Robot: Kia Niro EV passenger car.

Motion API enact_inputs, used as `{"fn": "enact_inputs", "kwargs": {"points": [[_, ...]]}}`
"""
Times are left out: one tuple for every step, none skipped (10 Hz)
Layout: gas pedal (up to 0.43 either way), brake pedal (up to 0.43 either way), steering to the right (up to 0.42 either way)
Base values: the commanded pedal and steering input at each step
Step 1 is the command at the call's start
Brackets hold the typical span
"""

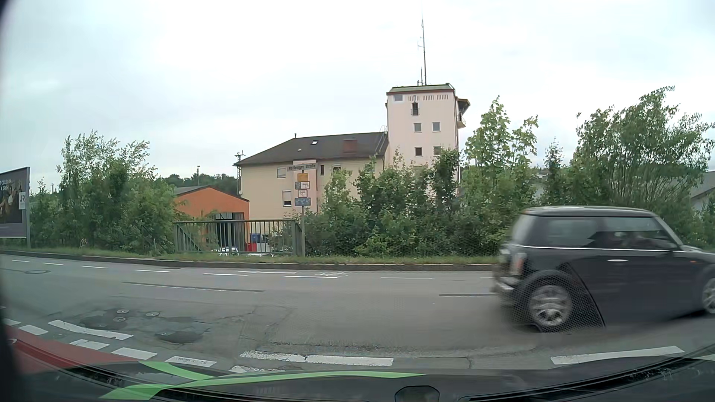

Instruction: Follow the waypoints while adhering to traffic rules and regulations

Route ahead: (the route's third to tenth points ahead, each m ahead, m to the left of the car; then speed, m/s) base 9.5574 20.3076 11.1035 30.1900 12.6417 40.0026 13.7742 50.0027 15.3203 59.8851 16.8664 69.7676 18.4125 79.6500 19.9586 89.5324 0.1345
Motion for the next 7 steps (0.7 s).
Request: {"fn": "enact_inputs", "kwargs": {"points": [[0.000,0.055,-0.191],[0.000,0.043,-0.191],[0.000,0.030,-0.191],[0.000,0.030,-0.191],[0.000,0.024,-0.191],[0.000,0.061,-0.190],[0.000,0.134,-0.190]]}}
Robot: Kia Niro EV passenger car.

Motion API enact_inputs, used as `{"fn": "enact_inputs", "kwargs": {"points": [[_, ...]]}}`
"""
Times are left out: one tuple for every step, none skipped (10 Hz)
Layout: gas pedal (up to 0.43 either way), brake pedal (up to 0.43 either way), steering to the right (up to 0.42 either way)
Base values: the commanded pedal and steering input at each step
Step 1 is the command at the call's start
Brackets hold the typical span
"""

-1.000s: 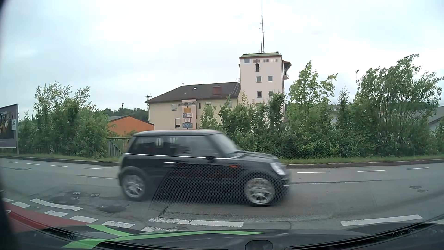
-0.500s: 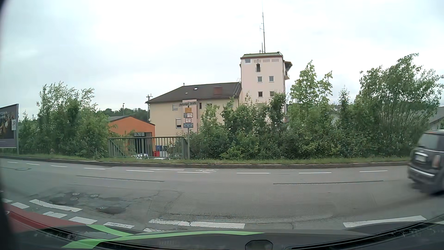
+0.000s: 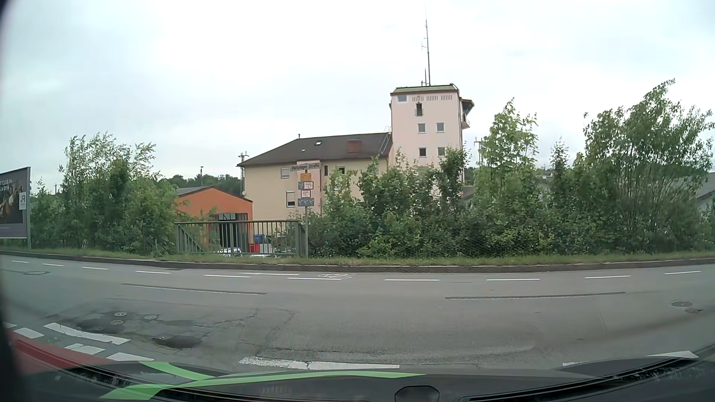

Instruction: Follow the waypoints while adhering to traffic rules and regulations

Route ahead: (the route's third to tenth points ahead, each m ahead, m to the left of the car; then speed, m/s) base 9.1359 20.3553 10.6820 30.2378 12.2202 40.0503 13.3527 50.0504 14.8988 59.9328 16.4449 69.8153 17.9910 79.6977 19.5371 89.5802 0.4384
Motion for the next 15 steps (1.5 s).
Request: {"fn": "enact_inputs", "kwargs": {"points": [[0.000,0.140,-0.190],[0.000,0.140,-0.190],[0.000,0.146,-0.190],[0.000,0.171,-0.190],[0.000,0.195,-0.190],[0.000,0.195,-0.190],[0.000,0.201,-0.189],[0.000,0.195,-0.188],[0.000,0.195,-0.187],[0.000,0.195,-0.187],[0.000,0.195,-0.187],[0.000,0.195,-0.187],[0.000,0.195,-0.187],[0.000,0.201,-0.187],[0.000,0.195,-0.187]]}}
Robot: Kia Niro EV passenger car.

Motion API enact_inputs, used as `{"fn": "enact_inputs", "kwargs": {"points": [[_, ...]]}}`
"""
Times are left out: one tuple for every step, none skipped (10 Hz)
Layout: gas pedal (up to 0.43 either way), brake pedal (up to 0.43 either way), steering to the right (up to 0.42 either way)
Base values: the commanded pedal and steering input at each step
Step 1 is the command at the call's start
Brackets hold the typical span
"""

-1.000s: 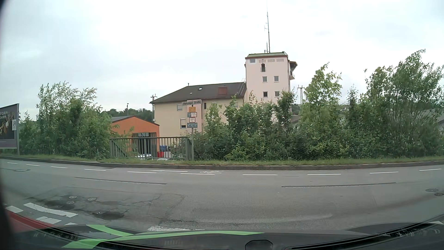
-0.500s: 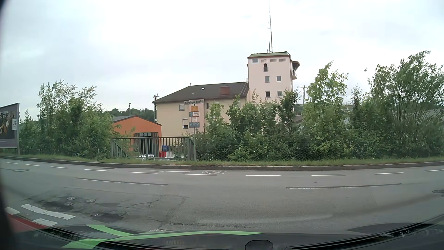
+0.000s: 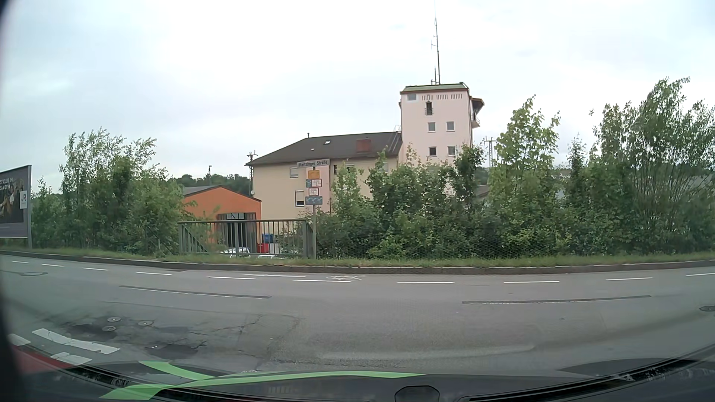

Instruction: Follow the waypoints while adhering to traffic rules and regulations

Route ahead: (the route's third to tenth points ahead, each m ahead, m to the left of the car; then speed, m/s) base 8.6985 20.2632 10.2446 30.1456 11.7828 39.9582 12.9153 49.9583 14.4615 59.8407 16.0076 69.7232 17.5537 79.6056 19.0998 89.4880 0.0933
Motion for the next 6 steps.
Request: {"fn": "enact_inputs", "kwargs": {"points": [[0.000,0.201,-0.187],[0.000,0.201,-0.186],[0.000,0.195,-0.186],[0.000,0.195,-0.186],[0.000,0.183,-0.185],[0.000,0.152,-0.185]]}}
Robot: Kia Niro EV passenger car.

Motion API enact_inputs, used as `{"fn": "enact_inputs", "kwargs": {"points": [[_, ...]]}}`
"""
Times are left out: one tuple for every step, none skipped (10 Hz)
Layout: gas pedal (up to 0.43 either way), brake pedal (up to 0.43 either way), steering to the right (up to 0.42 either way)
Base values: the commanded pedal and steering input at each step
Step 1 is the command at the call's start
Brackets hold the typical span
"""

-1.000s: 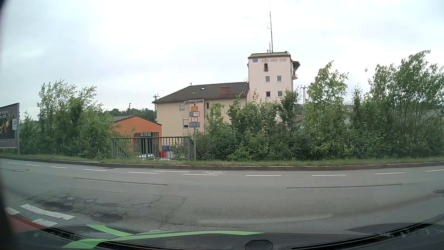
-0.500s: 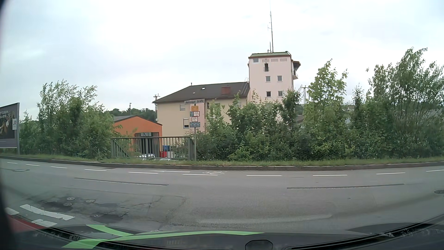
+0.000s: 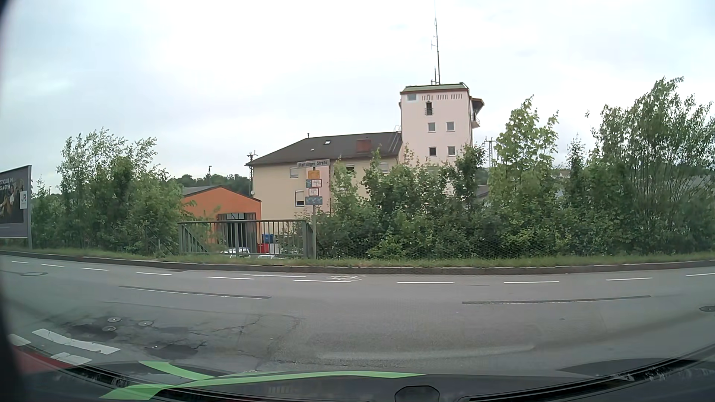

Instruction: Follow the waypoints while adhering to traffic rules and regulations

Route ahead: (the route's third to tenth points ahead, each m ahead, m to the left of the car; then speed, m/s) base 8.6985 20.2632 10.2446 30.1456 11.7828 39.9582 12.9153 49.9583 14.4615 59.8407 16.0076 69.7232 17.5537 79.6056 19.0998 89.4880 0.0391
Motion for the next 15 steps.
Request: {"fn": "enact_inputs", "kwargs": {"points": [[0.000,0.146,-0.185],[0.000,0.152,-0.185],[0.000,0.152,-0.185],[0.000,0.146,-0.189],[0.000,0.152,-0.191],[0.000,0.152,-0.193],[0.000,0.152,-0.193],[0.000,0.152,-0.193],[0.000,0.152,-0.193],[0.000,0.152,-0.193],[0.000,0.152,-0.193],[0.000,0.152,-0.194],[0.000,0.152,-0.195],[0.000,0.152,-0.195],[0.000,0.152,-0.195]]}}
